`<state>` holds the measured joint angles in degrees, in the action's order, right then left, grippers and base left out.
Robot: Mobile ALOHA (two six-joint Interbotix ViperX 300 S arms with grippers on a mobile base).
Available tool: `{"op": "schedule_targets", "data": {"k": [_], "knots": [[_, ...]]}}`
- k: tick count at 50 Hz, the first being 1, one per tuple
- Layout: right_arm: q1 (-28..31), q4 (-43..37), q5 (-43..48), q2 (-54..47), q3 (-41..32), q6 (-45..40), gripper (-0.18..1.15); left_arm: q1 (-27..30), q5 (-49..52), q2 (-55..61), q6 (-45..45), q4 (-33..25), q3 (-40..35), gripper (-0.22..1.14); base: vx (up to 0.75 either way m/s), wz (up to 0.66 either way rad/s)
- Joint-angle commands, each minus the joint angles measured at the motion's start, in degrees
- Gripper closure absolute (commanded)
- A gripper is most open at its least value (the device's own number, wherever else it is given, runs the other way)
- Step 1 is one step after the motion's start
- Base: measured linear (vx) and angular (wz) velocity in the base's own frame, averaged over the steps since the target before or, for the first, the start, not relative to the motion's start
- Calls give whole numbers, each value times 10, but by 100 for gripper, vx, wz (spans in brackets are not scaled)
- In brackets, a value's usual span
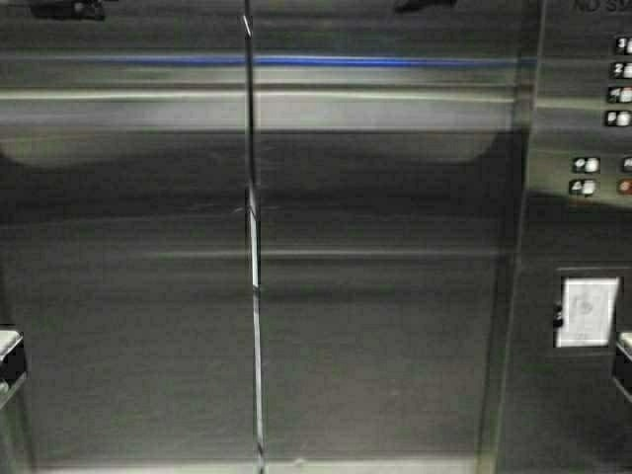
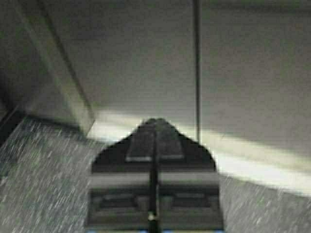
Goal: Navigate to elevator, push the call button, then enter the elevator
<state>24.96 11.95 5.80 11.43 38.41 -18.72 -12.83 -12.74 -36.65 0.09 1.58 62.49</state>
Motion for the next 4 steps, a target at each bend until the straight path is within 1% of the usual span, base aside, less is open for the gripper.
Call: {"op": "schedule_targets", "data": {"k": [1, 4], "knots": [[0, 0, 18, 5, -4, 0, 91, 0, -4, -2, -4, -2, -10, 89, -16, 11], [0, 0, 24, 5, -3, 1, 91, 0, -4, -4, -9, -4, -10, 89, -14, 11]]}}
